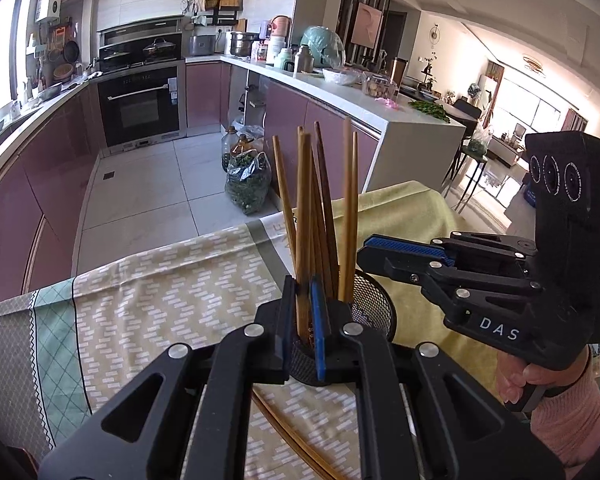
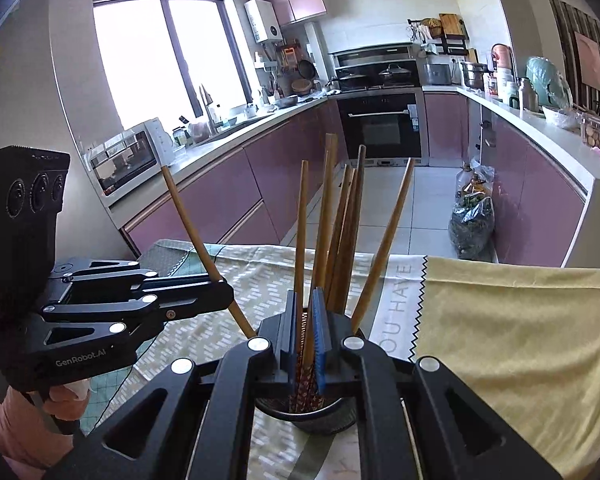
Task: Organize utensils
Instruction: 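Lower the chopstick into the mesh cup and open the right gripper while the left gripper releases its chopstick, then move both open grippers back to the last chopsticks on the cloth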
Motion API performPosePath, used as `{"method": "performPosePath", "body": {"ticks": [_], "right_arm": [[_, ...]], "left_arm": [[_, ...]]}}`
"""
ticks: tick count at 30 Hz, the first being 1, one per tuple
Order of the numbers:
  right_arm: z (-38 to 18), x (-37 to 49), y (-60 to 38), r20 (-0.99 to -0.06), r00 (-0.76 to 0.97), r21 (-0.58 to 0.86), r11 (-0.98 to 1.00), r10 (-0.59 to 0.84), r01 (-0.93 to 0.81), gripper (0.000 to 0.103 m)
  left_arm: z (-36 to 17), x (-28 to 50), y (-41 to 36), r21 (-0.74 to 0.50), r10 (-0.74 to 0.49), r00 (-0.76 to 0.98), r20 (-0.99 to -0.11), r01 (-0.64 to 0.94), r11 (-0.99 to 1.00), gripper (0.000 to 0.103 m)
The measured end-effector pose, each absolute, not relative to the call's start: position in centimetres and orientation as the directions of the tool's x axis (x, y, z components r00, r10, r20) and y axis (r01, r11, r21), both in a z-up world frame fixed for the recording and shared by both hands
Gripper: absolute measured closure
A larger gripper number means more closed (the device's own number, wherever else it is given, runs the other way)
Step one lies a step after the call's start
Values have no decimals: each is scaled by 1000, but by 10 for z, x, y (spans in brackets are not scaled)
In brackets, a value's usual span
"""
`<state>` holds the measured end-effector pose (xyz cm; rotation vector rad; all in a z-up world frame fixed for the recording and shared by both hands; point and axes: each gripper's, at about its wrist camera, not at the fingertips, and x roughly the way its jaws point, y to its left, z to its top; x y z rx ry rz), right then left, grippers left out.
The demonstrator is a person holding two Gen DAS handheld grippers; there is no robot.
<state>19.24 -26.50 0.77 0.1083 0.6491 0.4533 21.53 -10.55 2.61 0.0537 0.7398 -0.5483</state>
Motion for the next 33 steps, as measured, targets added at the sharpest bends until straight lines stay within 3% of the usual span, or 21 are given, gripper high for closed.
{"method": "performPosePath", "body": {"ticks": [5, 18, 33], "right_arm": [[0, 195, -272, -562, 703, 255, 900, 436, -354, 90], [3, 155, -265, -526, 704, 218, 876, 476, -430, 70], [-51, 120, -224, -632, 561, 244, 825, 534, -509, 66]], "left_arm": [[21, 217, -100, -157, -457, 612, -645, 480, 863, 78], [12, 180, -68, -149, -428, 683, -592, 429, 891, 71], [-37, 128, -21, -181, -376, 682, -627, 342, 922, 57]]}}
